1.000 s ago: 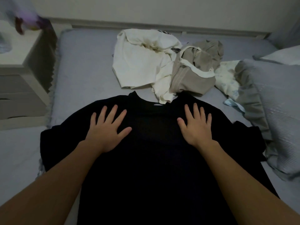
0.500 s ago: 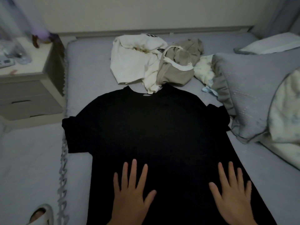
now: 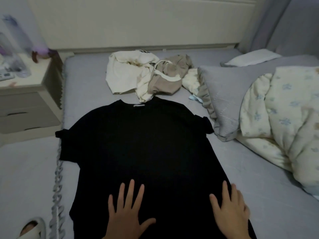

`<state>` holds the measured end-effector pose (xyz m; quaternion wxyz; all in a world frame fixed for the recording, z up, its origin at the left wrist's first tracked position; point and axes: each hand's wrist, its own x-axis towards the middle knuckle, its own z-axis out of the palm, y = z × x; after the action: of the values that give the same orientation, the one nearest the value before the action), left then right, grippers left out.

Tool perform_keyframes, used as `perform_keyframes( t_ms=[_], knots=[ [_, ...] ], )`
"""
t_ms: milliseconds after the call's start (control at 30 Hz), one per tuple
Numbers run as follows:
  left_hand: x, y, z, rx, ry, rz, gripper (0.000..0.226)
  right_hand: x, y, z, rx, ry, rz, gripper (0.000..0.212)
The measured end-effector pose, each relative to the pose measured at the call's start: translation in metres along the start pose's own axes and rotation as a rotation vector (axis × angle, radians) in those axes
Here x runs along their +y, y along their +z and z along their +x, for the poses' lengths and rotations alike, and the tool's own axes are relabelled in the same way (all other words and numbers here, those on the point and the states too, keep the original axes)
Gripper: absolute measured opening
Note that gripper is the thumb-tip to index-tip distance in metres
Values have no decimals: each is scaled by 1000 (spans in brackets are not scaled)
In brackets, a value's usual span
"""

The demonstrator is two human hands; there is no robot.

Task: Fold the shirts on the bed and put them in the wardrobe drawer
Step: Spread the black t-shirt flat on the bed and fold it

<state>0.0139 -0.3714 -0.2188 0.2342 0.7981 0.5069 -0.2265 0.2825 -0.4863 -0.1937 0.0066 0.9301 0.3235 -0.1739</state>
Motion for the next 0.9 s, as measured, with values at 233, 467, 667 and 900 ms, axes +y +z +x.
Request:
perform_keyframes(
  t_ms=[233,467,667,900],
  knots=[
    [-6,-26,-5,-222,20,14,122,0,-30,45,53,-40,454,56],
    [41,-17,-11,309,319,-266,89,-13,-27,61,20,-27,441,70],
    [23,29,-48,206,248,32,91,42,-18,29,-178,-30,500,46],
    [22,2,-56,16,512,-110,18,71,-32,33,-115,-12,471,10]
  ],
)
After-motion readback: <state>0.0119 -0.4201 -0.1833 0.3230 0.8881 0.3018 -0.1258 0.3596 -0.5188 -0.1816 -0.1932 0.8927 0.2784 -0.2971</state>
